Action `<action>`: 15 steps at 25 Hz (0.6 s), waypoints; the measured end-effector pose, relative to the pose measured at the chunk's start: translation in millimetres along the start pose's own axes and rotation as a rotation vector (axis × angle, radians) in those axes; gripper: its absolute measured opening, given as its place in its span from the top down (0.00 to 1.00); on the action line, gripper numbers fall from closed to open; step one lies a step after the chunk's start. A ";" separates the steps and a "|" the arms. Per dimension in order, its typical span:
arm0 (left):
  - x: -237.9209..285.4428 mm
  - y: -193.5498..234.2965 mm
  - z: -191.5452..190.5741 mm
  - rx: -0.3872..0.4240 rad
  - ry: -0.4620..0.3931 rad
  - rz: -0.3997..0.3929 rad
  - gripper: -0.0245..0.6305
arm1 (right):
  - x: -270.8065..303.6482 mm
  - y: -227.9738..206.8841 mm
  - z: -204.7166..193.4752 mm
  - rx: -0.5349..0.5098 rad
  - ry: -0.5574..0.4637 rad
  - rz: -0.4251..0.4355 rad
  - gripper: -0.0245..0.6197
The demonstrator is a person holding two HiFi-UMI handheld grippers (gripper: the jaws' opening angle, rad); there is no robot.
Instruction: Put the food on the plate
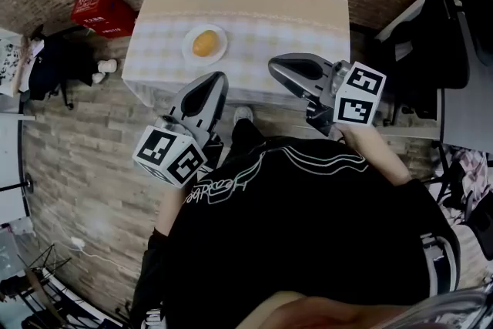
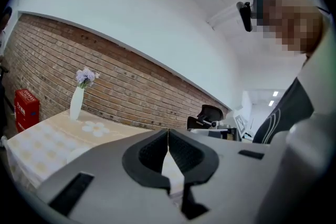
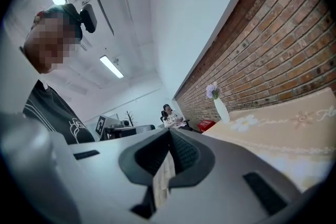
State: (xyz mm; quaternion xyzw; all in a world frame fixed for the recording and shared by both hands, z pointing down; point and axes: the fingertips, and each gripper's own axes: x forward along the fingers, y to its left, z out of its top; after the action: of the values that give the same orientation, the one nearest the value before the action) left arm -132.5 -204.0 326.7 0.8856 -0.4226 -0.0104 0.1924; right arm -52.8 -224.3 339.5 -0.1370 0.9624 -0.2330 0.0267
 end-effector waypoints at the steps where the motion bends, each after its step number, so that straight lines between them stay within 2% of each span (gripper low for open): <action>1: -0.5 -2.0 0.9 0.000 -0.002 0.000 0.95 | -0.9 1.5 1.0 -0.004 -0.002 0.001 0.97; 15: -5.9 -16.0 9.5 0.003 -0.021 0.020 0.95 | -8.2 11.7 10.5 -0.050 -0.009 0.016 0.97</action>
State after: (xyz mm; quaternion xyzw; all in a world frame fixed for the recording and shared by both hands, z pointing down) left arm -126.1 -193.6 311.5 0.8815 -0.4333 -0.0173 0.1867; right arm -46.7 -216.7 324.8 -0.1307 0.9690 -0.2078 0.0292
